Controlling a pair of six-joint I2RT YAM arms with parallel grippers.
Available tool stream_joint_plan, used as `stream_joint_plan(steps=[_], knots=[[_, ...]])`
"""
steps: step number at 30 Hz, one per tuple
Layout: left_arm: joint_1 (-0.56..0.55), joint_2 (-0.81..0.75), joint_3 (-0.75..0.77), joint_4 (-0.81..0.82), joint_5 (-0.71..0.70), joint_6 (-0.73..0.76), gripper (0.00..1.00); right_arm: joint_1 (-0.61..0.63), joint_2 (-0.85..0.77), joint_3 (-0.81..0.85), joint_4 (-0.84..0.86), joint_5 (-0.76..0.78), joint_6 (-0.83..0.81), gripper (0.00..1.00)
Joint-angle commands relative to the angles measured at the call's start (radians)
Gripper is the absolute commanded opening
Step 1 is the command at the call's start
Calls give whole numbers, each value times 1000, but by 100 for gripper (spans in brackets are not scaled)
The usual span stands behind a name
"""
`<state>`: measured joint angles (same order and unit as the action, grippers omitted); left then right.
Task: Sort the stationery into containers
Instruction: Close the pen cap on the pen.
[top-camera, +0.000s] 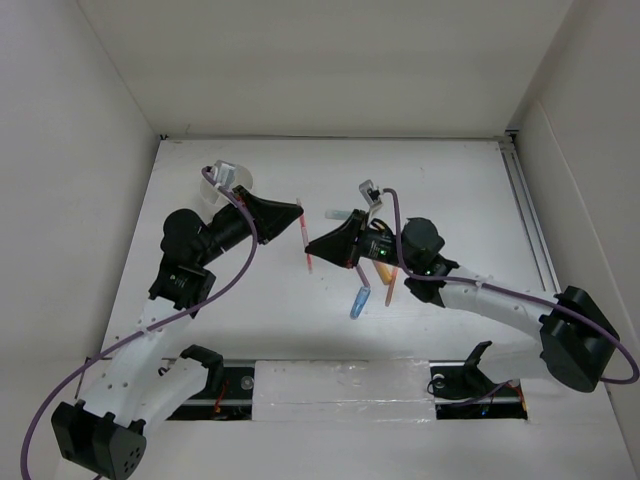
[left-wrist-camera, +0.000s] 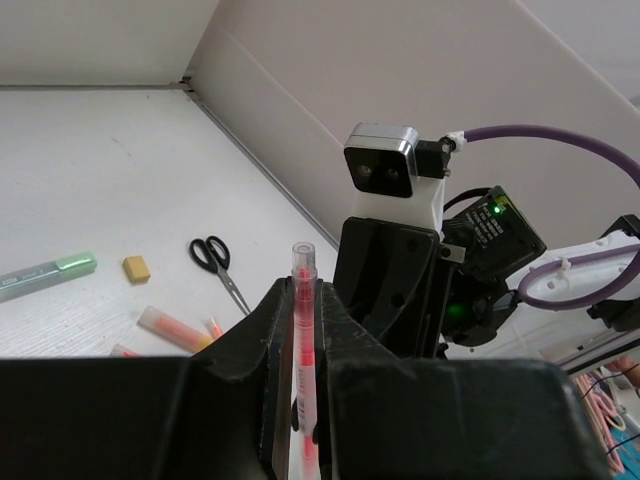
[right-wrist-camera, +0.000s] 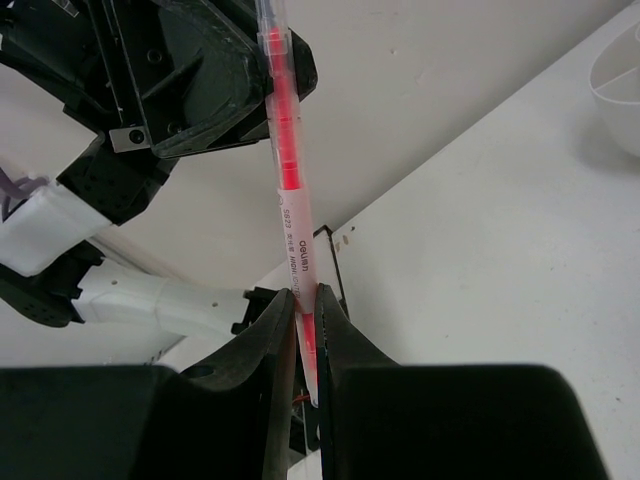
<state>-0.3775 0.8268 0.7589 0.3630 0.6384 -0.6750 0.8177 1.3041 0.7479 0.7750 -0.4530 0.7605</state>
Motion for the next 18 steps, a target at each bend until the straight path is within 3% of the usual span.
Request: stream_joint_plan(steps=[1,18], knots=[[-23,-5,-43,-168,198,-28,0,-58,-17,131,319,162,14,0],[-23,-23,-61,-162,198,-26,0,-77,-17,172,297,152,14,0]])
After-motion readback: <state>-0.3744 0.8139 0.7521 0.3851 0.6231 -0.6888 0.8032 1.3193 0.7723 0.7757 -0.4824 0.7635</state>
